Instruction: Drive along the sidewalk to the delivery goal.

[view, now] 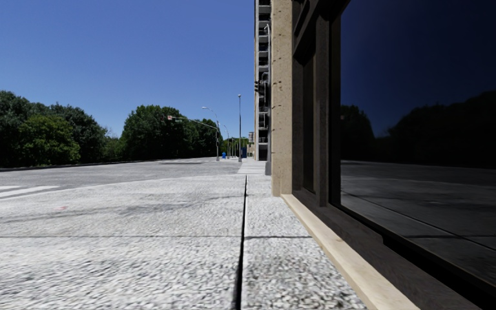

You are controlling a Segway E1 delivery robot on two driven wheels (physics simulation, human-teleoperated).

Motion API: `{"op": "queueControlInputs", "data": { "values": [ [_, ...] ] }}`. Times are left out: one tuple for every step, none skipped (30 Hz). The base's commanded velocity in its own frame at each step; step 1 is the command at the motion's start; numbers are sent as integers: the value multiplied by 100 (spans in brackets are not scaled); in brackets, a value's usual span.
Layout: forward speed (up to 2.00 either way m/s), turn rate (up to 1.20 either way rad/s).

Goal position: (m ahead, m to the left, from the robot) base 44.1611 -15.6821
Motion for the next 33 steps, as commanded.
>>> {"op": "queueControlInputs", "data": {
  "values": [
    [192, 0],
    [192, 0],
    [192, 0],
    [192, 0],
    [192, 0],
    [192, 0],
    [192, 0],
    [192, 0],
    [192, 0],
    [192, 0],
    [192, 0],
    [192, 0],
    [192, 0],
    [192, 0],
    [192, 0],
    [192, 0],
    [192, 0],
    [192, 0],
    [192, 0],
    [192, 0],
    [192, 0],
    [192, 0],
    [192, 0],
    [192, 0],
    [192, 0],
    [192, 0],
    [192, 0],
    [192, 0],
    [192, 0],
    [192, 0],
    [192, 0],
    [192, 0],
    [192, 0]
  ]
}}
